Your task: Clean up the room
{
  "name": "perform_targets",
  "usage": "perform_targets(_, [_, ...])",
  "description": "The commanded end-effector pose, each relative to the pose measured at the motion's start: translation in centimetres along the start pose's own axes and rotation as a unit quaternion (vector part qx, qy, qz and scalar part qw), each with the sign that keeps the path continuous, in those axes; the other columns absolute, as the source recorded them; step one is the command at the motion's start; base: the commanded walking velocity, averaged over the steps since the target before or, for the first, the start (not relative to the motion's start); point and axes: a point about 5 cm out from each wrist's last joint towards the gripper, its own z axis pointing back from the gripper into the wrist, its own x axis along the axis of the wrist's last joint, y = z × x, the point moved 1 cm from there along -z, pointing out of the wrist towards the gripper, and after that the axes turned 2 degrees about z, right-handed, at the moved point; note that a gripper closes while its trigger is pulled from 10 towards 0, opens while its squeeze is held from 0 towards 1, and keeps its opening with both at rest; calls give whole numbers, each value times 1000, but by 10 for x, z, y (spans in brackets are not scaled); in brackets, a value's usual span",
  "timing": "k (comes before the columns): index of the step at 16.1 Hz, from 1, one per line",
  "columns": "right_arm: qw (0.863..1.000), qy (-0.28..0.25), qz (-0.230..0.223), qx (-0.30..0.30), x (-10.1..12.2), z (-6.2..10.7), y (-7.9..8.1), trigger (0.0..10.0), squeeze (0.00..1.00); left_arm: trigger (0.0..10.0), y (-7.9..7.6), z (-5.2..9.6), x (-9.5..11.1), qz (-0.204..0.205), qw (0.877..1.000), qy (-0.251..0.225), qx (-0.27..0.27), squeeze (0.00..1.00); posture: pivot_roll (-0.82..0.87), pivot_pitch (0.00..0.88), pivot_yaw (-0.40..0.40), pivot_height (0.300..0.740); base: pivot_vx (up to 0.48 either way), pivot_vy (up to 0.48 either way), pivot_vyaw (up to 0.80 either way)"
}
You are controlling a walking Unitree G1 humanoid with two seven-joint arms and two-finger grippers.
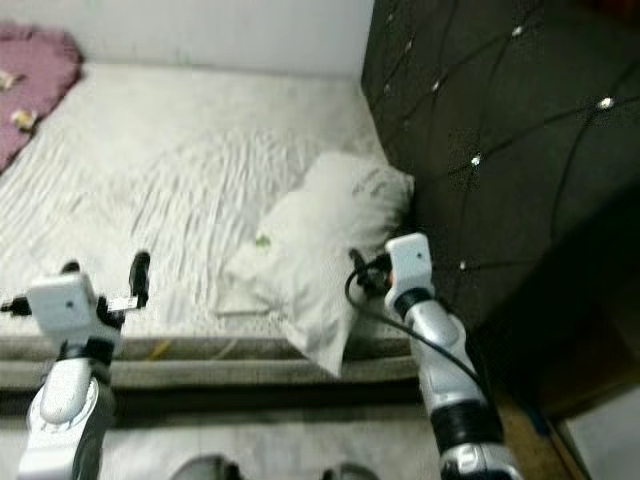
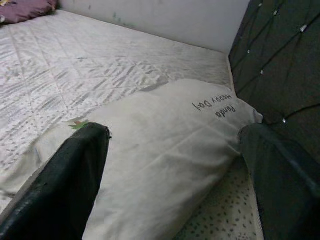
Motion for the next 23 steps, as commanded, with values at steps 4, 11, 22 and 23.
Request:
perform_targets(4, [1000, -5, 10, 4, 5, -2, -3, 10000, 0, 10000, -2, 3, 2, 7, 1000, -8, -10, 0, 26, 0, -62, 740, 0, 0, 0])
perform_targets(11, [1000, -7, 9, 8, 5, -3, -1, 10000, 0, 10000, -7, 2, 3, 10, 999, -11, -30, 0, 24, 0, -56, 740, 285, 0, 0])
perform_targets(22, [1000, -19, 18, 13, 12, -5, 3, 10000, 0, 10000, -5, 2, 3, 9, 1000, -9, -23, 0, 22, 16, -55, 740, 299, 0, 0])
perform_targets(23, [1000, -18, 17, 12, 11, -5, 2, 10000, 0, 10000, -5, 2, 3, 9, 1000, -8, -22, 0, 21, 16, -55, 740, 0, 0, 0])
